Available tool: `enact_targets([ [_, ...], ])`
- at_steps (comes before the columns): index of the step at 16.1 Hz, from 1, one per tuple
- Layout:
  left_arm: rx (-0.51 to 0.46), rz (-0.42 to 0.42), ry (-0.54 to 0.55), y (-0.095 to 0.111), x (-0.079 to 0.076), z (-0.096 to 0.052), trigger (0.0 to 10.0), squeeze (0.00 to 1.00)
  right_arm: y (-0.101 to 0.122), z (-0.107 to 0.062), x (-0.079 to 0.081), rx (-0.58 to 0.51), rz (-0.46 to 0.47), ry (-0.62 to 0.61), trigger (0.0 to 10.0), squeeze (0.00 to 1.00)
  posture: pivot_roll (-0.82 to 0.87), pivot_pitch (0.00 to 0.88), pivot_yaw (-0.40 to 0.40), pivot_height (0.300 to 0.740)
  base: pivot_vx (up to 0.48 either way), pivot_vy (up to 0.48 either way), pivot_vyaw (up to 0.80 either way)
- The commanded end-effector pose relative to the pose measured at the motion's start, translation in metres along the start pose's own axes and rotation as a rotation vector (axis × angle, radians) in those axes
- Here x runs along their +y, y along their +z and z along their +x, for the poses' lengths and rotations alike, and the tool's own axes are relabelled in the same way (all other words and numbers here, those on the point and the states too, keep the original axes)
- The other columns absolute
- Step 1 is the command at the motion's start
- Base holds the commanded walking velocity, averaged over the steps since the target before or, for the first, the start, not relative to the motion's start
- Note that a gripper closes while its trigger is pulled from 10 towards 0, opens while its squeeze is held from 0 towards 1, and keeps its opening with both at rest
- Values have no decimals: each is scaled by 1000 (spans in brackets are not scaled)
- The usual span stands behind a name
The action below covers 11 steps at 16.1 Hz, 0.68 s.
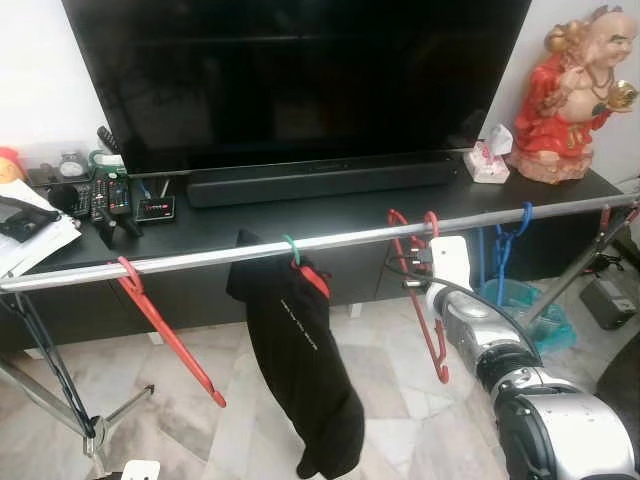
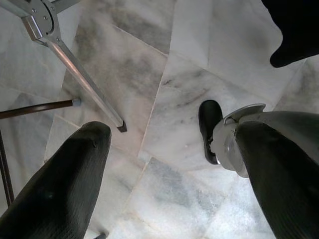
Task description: Hang hanger
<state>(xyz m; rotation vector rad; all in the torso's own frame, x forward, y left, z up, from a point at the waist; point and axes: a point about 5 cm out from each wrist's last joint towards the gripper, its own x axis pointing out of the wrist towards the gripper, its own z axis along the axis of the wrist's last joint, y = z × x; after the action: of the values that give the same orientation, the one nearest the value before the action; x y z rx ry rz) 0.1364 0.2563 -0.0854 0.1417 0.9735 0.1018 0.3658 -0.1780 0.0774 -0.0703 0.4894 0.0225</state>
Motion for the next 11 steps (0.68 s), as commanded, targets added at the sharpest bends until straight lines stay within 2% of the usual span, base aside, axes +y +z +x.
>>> enact_targets([
  [1,30,2,-1,-5,1,-1,10000,0,-7,0,0,43,23,2,10000,0,46,21,-33,740,0,0,0],
  [6,37,10,-1,-6,2,-1,10000,0,-8,0,-3,60,33,-4,10000,0,49,24,-28,740,0,0,0],
  [7,37,12,-1,-6,2,-1,10000,0,-6,0,-1,31,37,8,10000,529,48,23,-26,740,0,0,0],
  [8,37,13,-1,-6,2,-1,10000,0,-3,0,2,3,27,33,10000,1000,48,23,-26,740,0,0,0],
  [11,36,14,0,-6,2,-1,10000,0,4,0,5,-59,8,31,10000,1000,51,23,-27,740,0,0,0],
])
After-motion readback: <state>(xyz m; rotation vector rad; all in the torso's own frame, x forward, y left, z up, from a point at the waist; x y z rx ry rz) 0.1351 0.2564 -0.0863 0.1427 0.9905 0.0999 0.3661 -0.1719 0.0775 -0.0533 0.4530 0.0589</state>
